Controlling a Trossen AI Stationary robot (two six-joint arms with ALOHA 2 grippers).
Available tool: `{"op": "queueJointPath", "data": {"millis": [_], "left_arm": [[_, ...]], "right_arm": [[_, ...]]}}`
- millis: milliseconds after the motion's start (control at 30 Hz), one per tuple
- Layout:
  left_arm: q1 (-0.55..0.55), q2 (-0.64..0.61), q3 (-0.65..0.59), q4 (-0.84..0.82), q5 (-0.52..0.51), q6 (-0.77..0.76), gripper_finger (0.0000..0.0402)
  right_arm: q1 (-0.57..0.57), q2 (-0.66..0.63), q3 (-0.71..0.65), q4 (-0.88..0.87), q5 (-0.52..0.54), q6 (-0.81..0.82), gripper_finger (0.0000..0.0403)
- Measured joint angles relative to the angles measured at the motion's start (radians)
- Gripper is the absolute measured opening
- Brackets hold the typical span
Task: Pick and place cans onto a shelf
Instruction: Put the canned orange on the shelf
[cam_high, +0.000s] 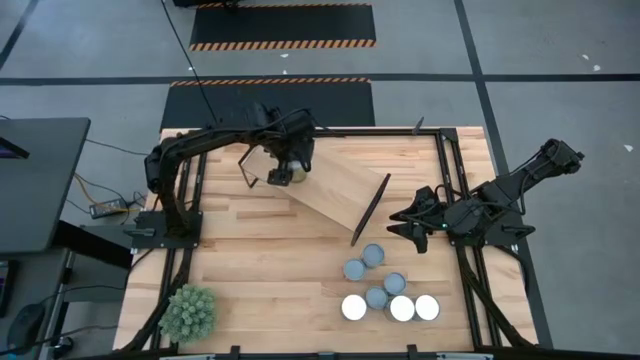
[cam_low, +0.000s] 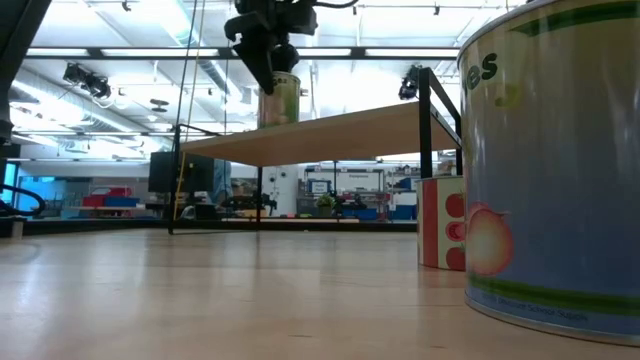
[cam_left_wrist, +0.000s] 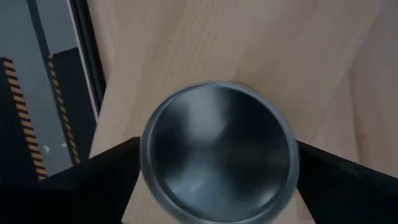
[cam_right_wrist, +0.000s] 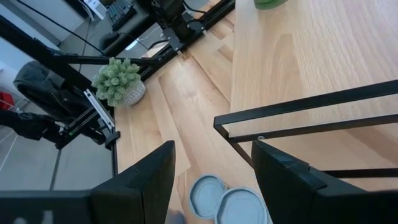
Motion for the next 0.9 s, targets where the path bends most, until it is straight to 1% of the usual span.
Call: {"op": "queueJointPath", "data": {"millis": [233,367,500,600,767,900], "left_arm": [[-0.01,-0.015,0.022,0.019,0.002,-0.065,0.0397],[-0.014,-0.016,0.081,0.027,0.004,-0.097,0.0397],[-0.02,-0.018,0.13,0.073,0.007,-0.146,0.0397],[-0.019,-0.021,0.172,0.091,0.025,-0.187,0.0397],[-0.016,-0.022,0.193,0.049,0.038,-0.256,0.0396],[-0.004,-0.022,0.193,-0.034,0.041,-0.291,0.0396]], "right_arm": [[0.0,0.0,0.0,0.001,-0.001,-0.008,0.0219],[0.0,0.0,0.0,0.003,-0.001,-0.015,0.0219],[0.0,0.0,0.0,0.004,-0.001,-0.018,0.0219],[0.0,0.0,0.0,0.005,-0.001,-0.018,0.0219],[0.0,0.0,0.0,0.005,-0.012,-0.016,0.0219],[0.0,0.0,0.0,0.005,-0.015,-0.012,0.0219]]}}
